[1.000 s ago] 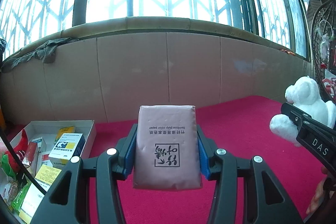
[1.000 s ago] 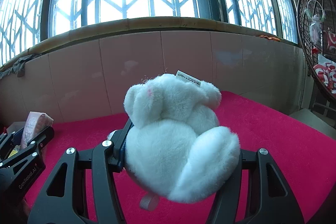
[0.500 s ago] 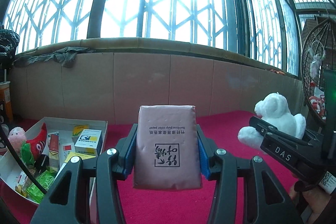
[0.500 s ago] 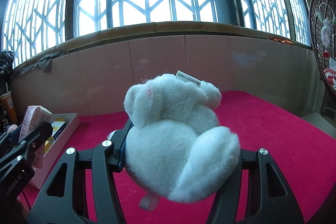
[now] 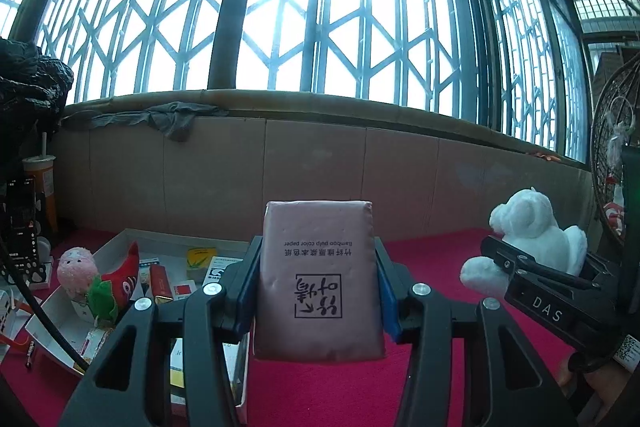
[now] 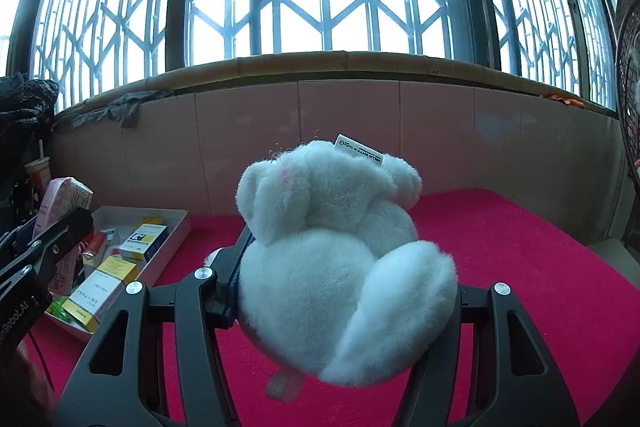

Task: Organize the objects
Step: 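Lift and carry the tissue pack and white bunny over the tray with both grippers, then lower the tissue pack and bunny into the tray and open both grippers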

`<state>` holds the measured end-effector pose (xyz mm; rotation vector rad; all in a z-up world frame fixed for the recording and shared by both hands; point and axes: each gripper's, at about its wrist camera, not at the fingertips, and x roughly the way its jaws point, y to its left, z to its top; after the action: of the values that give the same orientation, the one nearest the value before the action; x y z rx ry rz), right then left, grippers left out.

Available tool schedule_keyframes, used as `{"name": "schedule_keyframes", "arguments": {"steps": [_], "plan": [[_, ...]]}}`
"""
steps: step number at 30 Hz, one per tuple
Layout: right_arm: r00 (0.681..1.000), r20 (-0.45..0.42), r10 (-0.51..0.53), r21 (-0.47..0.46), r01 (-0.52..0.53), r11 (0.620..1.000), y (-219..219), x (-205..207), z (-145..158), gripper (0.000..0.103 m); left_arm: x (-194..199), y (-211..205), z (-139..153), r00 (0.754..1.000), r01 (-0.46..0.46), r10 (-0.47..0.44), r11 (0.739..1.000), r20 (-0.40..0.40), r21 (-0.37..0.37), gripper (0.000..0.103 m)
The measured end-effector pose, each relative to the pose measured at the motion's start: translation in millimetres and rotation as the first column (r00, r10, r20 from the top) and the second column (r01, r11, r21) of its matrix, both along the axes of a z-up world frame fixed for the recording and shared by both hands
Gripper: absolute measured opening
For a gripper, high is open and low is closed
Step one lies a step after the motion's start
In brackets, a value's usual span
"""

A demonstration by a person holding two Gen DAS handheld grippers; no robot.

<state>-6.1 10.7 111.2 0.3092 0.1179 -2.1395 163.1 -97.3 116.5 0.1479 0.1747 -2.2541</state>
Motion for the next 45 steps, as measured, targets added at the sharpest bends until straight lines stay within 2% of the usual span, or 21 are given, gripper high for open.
{"name": "schedule_keyframes", "arguments": {"steps": [7,13,18,21,26,31,35,41,45], "plan": [[0.997,-0.015,0.081,0.051,-0.08,0.995,-20,21,3,0.058,22,-26,4,0.999,-0.039,0.039,0.998,0.005,0.059,0.049],[0.973,-0.001,0.229,0.124,-0.227,0.966,-53,52,7,0.058,53,-57,10,0.994,-0.111,0.112,0.988,0.003,0.105,0.049],[0.936,0.094,0.339,0.158,-0.35,0.923,-90,73,12,0.058,79,-88,10,0.985,-0.171,0.167,0.971,0.042,0.167,0.049],[0.919,0.153,0.363,0.167,-0.386,0.907,-111,75,15,0.058,92,-104,3,0.981,-0.189,0.177,0.958,0.074,0.217,0.05],[0.899,0.166,0.406,0.209,-0.434,0.876,-157,88,23,0.058,103,-130,-19,0.972,-0.212,0.17,0.929,0.161,0.302,0.05],[0.865,0.267,0.425,0.254,-0.488,0.835,-211,92,20,0.058,110,-150,-36,0.968,-0.22,0.158,0.908,0.195,0.357,0.05],[0.851,0.324,0.413,0.267,-0.501,0.823,-250,93,10,0.058,111,-158,-47,0.968,-0.214,0.143,0.898,0.206,0.384,0.051],[0.849,0.315,0.425,0.296,-0.513,0.806,-288,110,1,0.058,118,-164,-52,0.97,-0.222,0.158,0.889,0.187,0.401,0.051],[0.844,0.335,0.418,0.29,-0.514,0.807,-305,115,-4,0.059,118,-166,-51,0.971,-0.216,0.152,0.889,0.184,0.404,0.051]]}}
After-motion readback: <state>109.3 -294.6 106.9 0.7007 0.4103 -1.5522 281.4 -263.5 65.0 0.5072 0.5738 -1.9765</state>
